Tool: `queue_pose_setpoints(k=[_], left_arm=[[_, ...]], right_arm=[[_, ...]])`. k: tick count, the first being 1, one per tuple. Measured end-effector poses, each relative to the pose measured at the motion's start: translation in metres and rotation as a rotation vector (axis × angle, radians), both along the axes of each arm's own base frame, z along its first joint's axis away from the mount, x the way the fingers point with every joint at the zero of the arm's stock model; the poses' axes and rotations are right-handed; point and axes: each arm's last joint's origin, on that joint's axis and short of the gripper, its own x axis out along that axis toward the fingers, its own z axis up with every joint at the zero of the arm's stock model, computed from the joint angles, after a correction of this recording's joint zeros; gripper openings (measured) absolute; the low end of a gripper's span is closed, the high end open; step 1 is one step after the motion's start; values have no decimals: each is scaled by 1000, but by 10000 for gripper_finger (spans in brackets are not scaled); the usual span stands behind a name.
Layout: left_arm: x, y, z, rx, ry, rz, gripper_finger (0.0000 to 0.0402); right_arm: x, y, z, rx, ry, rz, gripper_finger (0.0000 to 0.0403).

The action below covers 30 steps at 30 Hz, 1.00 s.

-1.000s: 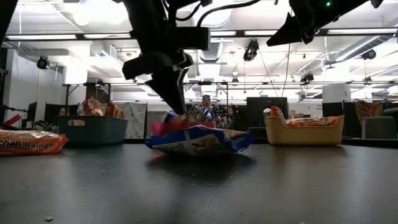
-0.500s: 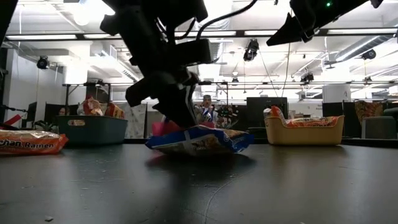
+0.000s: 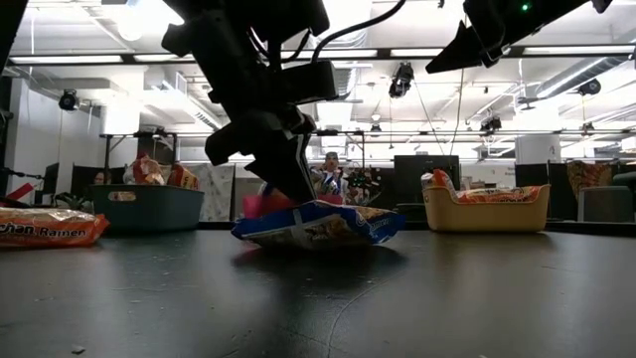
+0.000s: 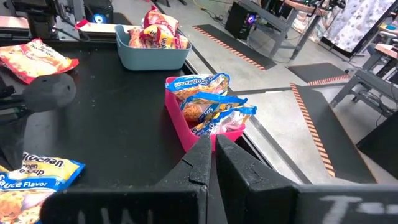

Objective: Sort Maruchan noodles
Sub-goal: Put the blue noodle pack into the pink bin

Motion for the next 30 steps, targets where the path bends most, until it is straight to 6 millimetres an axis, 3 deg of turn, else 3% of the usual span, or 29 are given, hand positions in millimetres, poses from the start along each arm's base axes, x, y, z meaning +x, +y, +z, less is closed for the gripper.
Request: queue_pose_setpoints(k=[4,7,15,22,30], left_arm=[[-2,0,2,8,7,-11,0],[-16,3,12,17,7,-30,0],[-72,15,38,-73,-336,10,0],[-116,25,33,-133,-446,107,0],[-129,27,24,-150,-482,115,0]], right_arm=[[0,0,0,-1,1,0,13],[0,0,0,0,1,2,13],[0,0,0,-3,2,10,13],[0,0,0,13,-7,4,13],[1,2,-3,91,-32,41,13]])
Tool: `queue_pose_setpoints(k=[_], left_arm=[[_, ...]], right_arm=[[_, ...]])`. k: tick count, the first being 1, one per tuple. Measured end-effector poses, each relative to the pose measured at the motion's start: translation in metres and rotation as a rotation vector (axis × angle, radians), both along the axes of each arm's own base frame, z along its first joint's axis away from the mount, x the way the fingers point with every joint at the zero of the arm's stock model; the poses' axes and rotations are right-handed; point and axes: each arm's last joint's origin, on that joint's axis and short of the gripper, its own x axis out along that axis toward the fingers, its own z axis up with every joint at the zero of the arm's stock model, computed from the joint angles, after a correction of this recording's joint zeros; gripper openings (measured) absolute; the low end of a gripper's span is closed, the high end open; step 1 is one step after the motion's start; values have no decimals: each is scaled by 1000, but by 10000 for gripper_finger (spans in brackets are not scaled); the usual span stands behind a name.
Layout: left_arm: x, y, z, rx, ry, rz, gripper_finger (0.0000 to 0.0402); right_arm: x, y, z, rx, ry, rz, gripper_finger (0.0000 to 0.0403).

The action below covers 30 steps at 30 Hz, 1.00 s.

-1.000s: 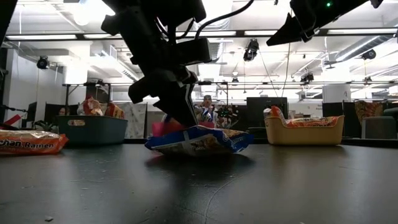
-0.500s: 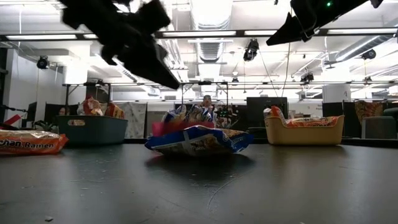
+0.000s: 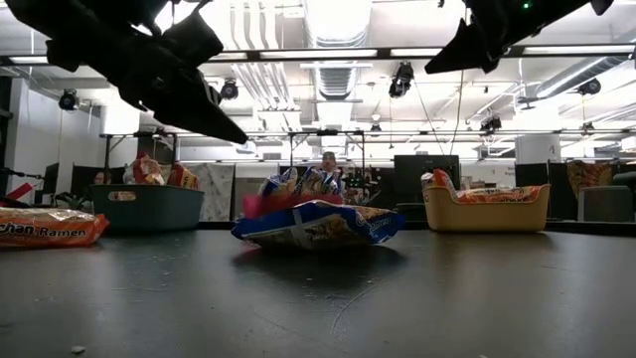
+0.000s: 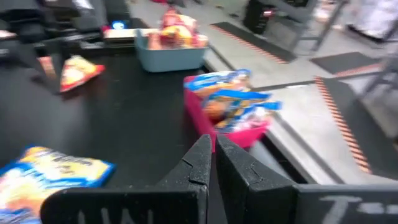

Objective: Sort Maruchan noodles
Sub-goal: Put the blue noodle pack into the pink bin

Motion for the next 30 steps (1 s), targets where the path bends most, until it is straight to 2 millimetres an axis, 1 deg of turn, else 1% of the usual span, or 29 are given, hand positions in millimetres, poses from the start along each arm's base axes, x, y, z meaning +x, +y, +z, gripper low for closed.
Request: queue_pose_setpoints(k=[2,6,9,12,15,21,27,30], left_arm=[[0,0,-1,1,5,0,0],[2,0,-5,3,19,0,0],[2,0,-5,2,14,0,0],[4,-1,-4,-11,-5,6,0],[4,-1,-4,-37,-14,20,0],[4,-1,-4,-43,-14,23,0],[4,-1,-4,-54,-16,29,0],[4,-1,-4,-65,-18,35,0]], right_arm=[[1,1,-3,29,-10,44,13],[5,5,-11,104,-98,146,13],[12,7,-16,161,-181,220,13],[24,11,-23,218,-221,274,13],[37,17,-36,245,-176,314,13],[70,20,-65,295,-25,306,13],[106,24,-88,359,98,403,13],[121,26,-102,393,164,473,13]])
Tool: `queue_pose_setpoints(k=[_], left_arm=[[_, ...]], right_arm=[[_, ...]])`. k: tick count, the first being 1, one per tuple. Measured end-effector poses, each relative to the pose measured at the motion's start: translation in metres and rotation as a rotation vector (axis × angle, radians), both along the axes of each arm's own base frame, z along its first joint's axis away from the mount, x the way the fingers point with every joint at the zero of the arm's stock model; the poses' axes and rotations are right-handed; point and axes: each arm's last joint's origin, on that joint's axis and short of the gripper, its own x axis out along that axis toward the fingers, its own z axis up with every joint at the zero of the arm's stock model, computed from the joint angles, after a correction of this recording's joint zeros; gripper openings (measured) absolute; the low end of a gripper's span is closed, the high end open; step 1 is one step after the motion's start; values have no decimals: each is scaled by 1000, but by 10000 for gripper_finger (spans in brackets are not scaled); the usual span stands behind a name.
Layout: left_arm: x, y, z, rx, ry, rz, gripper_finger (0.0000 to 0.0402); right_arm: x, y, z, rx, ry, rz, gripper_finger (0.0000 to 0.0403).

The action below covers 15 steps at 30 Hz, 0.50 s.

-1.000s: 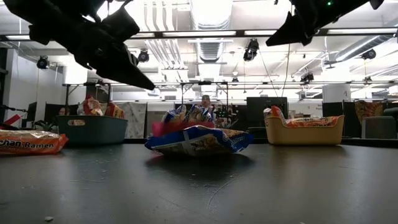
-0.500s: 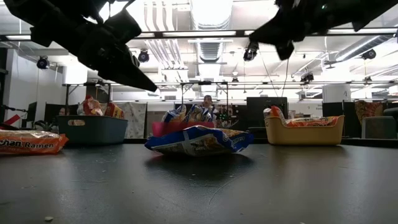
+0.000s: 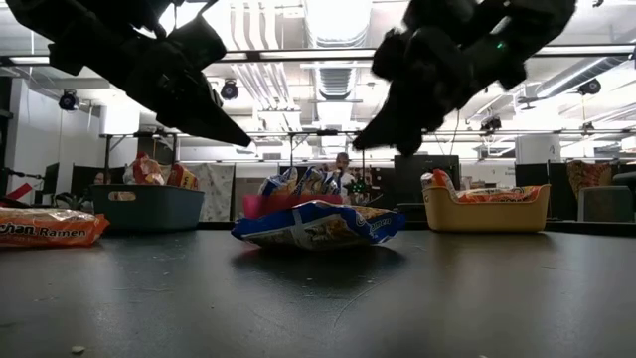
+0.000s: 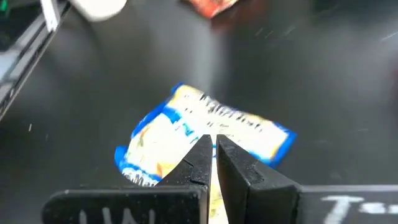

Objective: Sort Maruchan noodles
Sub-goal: Put the blue noodle pack into the pink bin

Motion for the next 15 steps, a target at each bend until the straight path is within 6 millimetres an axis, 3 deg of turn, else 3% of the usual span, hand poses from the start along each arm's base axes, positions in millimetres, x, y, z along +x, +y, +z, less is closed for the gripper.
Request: queue_pose_setpoints(k=[15], left_arm=[[1,0,1,-7,-14,3,0]], right_arm=[[54,1,-42,-12,118,74,13]])
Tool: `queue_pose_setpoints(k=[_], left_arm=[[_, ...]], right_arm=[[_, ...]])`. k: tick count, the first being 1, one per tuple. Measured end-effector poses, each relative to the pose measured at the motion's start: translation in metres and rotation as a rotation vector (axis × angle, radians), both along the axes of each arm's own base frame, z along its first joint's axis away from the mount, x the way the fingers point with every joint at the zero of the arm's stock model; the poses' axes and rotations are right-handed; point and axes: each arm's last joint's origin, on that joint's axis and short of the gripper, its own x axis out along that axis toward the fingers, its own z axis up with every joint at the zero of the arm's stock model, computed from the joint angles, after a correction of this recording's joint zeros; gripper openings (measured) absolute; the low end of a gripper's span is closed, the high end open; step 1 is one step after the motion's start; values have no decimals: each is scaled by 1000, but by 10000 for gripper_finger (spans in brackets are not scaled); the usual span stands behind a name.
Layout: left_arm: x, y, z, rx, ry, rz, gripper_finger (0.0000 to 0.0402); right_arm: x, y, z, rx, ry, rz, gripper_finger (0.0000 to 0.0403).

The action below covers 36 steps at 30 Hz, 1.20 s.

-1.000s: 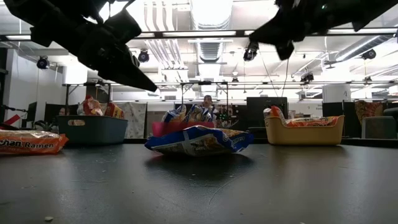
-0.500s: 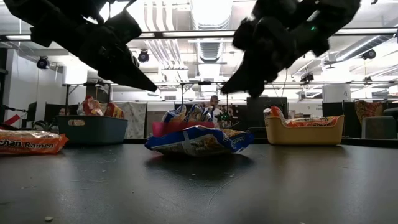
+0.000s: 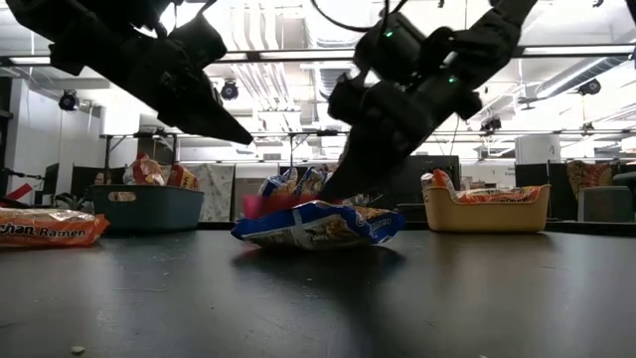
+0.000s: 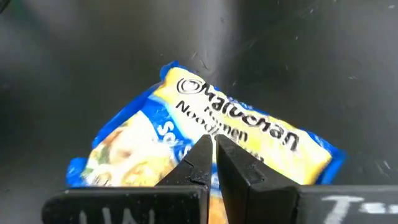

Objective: Sort Maruchan noodles
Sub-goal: Put the blue noodle pack into the pink bin

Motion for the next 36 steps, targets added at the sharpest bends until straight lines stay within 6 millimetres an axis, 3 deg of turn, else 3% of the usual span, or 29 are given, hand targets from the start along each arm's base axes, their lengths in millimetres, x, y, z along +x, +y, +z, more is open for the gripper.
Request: queue_pose_setpoints(k=[6,9,11,14,17,20,24,36], left_arm=[[1,0,2,-4,-27,0,0],[2,0,4,-8,-52,0,0],[3,0,6,-11,-66,0,0],[3,-1,6,-11,-72,0,0],[4,-1,5,-11,-71,0,0],[7,-1,-2,-7,-44,0,0],[14,-3,-18,-4,2,-7,0],[51,-8,-60,30,59,-23,0]], right_arm=[[18,-2,-9,-39,12,-46,13],[23,-8,-9,-140,26,-174,13],[23,-16,-7,-247,72,-355,13],[18,-25,7,-381,129,-561,13],[15,-25,31,-392,121,-535,13],[8,-19,48,-342,127,-435,13],[-8,-14,59,-148,145,-333,13],[-62,-10,26,86,250,-506,13]])
